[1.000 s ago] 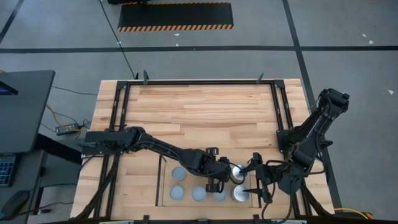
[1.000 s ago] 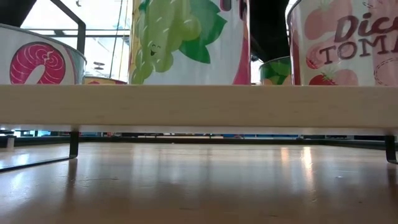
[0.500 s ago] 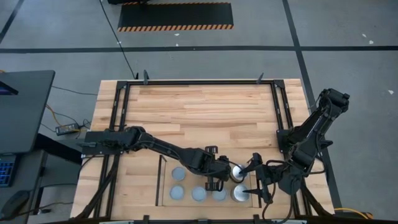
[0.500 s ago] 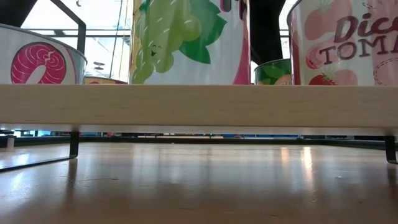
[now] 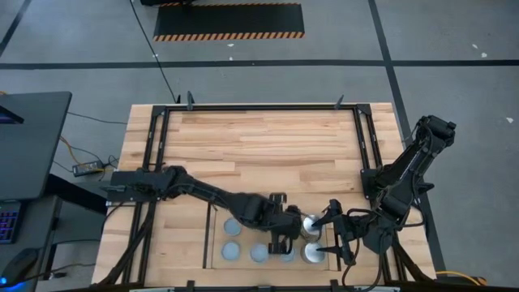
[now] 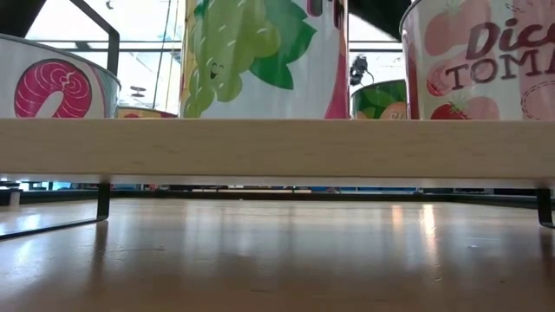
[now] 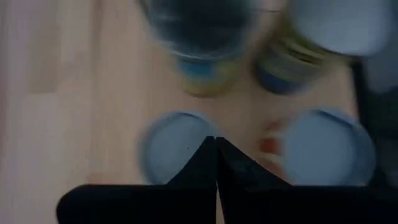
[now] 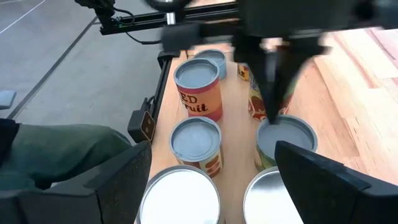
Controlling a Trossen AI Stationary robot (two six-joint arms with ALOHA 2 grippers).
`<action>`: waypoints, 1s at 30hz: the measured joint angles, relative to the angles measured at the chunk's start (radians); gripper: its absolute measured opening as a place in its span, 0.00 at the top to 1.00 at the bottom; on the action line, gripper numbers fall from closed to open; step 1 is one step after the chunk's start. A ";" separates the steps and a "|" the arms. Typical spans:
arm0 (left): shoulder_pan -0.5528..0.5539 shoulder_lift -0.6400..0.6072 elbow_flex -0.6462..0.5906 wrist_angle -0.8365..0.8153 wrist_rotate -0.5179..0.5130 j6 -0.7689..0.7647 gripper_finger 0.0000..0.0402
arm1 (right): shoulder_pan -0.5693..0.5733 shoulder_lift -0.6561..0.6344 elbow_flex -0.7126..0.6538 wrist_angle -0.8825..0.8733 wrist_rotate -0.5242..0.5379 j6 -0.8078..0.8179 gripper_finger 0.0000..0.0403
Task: Pick and place cans onto a shelf
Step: Return to Home Position
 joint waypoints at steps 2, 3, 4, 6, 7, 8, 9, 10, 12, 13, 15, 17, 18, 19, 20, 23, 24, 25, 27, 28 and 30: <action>-0.035 0.001 0.005 -0.001 0.021 -0.008 0.99 | 0.000 0.000 0.000 0.000 0.000 0.000 0.14; -0.058 0.001 0.005 0.003 0.032 -0.023 0.99 | 0.000 0.000 0.000 0.000 0.000 0.000 0.14; -0.078 0.001 0.005 0.003 0.035 -0.035 0.99 | 0.000 0.000 0.000 0.000 0.000 0.001 0.14; -0.114 0.001 -0.007 0.018 0.036 -0.071 0.99 | 0.000 0.000 0.000 0.007 0.000 0.003 0.14; -0.129 0.001 -0.014 0.021 0.035 -0.084 0.99 | 0.000 0.000 0.000 0.023 0.000 0.002 0.14; -0.138 0.002 -0.017 0.015 0.032 -0.099 0.99 | 0.000 0.000 0.000 0.046 0.000 -0.003 0.14; -0.145 0.004 -0.018 0.013 0.022 -0.112 0.99 | 0.000 0.000 0.000 0.070 0.000 -0.015 0.14; -0.153 0.004 -0.018 0.016 0.013 -0.128 0.99 | 0.000 0.000 0.002 0.094 0.000 -0.034 0.14; -0.167 -0.006 -0.018 0.016 -0.015 -0.122 0.99 | -0.004 -0.001 0.002 0.148 0.000 -0.091 0.14; -0.176 -0.016 -0.018 0.013 -0.044 -0.108 0.99 | -0.008 -0.002 0.002 0.168 0.001 -0.121 0.14; -0.191 -0.048 -0.018 0.010 -0.103 -0.076 0.99 | -0.022 -0.002 0.002 0.197 0.000 -0.167 0.14; -0.205 -0.087 -0.018 0.011 -0.162 -0.043 0.99 | -0.046 -0.002 0.002 0.225 0.000 -0.197 0.14; -0.209 -0.103 -0.017 0.008 -0.193 -0.025 0.99 | -0.060 -0.002 0.003 0.232 0.000 -0.210 0.14; -0.211 -0.114 -0.016 0.003 -0.223 -0.004 0.99 | -0.077 -0.002 0.003 0.236 -0.002 -0.223 0.14; -0.211 -0.123 -0.022 0.003 -0.253 0.014 0.99 | -0.094 -0.002 0.003 0.241 -0.009 -0.238 0.14; -0.192 -0.141 -0.065 0.000 -0.299 0.078 0.99 | -0.156 -0.002 0.003 0.273 -0.053 -0.301 0.14; -0.179 -0.150 -0.085 -0.003 -0.299 0.085 0.99 | -0.177 -0.002 0.003 0.287 -0.072 -0.334 0.14; -0.166 -0.162 -0.108 0.007 -0.301 0.100 0.99 | -0.199 -0.002 0.003 0.304 -0.090 -0.371 0.14; -0.138 -0.204 -0.170 0.060 -0.303 0.139 0.99 | -0.238 -0.002 0.003 0.340 -0.128 -0.449 0.14; -0.125 -0.233 -0.214 0.103 -0.304 0.170 0.99 | -0.256 -0.002 0.003 0.362 -0.154 -0.486 0.14; -0.101 -0.309 -0.323 0.213 -0.289 0.236 0.99 | -0.287 -0.002 0.003 0.402 -0.213 -0.558 0.14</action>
